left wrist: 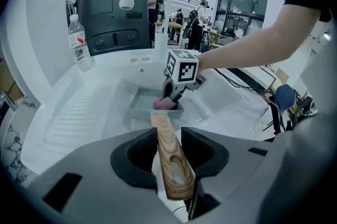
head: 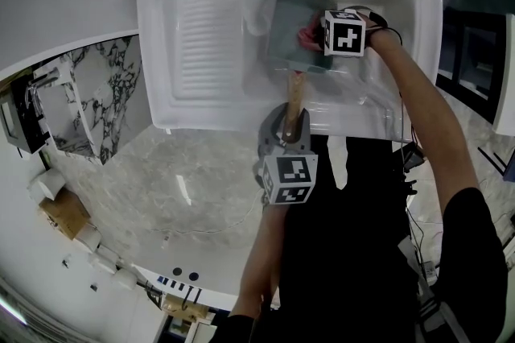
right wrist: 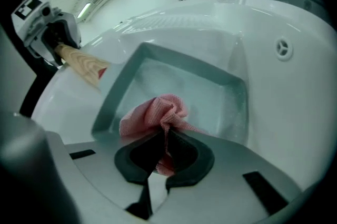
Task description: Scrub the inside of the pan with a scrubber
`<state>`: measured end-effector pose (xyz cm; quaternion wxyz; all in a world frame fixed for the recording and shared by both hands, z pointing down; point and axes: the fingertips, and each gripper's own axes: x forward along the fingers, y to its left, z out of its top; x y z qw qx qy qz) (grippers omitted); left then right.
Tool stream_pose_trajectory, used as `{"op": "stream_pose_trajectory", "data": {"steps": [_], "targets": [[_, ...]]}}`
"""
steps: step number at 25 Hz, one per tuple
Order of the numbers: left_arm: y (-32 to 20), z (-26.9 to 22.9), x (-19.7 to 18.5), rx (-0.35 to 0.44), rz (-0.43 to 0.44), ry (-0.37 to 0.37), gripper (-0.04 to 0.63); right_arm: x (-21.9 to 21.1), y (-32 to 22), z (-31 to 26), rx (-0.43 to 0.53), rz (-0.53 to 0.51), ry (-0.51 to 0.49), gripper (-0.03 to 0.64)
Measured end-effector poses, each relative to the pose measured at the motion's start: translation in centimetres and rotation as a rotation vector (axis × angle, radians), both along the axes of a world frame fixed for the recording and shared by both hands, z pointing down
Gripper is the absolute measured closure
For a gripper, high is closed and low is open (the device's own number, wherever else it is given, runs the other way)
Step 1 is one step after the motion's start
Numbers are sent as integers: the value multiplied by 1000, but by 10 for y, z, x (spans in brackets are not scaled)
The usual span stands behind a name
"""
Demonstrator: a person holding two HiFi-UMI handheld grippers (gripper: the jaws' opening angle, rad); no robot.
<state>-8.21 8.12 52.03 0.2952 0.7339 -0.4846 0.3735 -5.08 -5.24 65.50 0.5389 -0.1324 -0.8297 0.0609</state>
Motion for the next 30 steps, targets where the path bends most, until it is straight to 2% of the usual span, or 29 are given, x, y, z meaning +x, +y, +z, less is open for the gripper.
{"op": "stream_pose_trajectory", "data": {"steps": [3, 9, 14, 17, 21, 30], "targets": [[0, 1, 1, -1, 0, -3, 436, -2, 24, -9, -98, -67, -27, 578], [0, 1, 1, -4, 0, -9, 437, -2, 55, -22, -278, -126, -17, 578], [0, 1, 0, -5, -1, -1, 437, -2, 57, -25, -275, -186, 25, 578], [0, 1, -1, -8, -4, 0, 437, 1, 41, -15, -208, -162, 78, 578], [0, 1, -2, -8, -7, -2, 437, 12, -4, 9, -28, -65, 159, 578], [0, 2, -4, -10, -6, -13, 437, 20, -64, 39, 261, 91, 242, 578]]}}
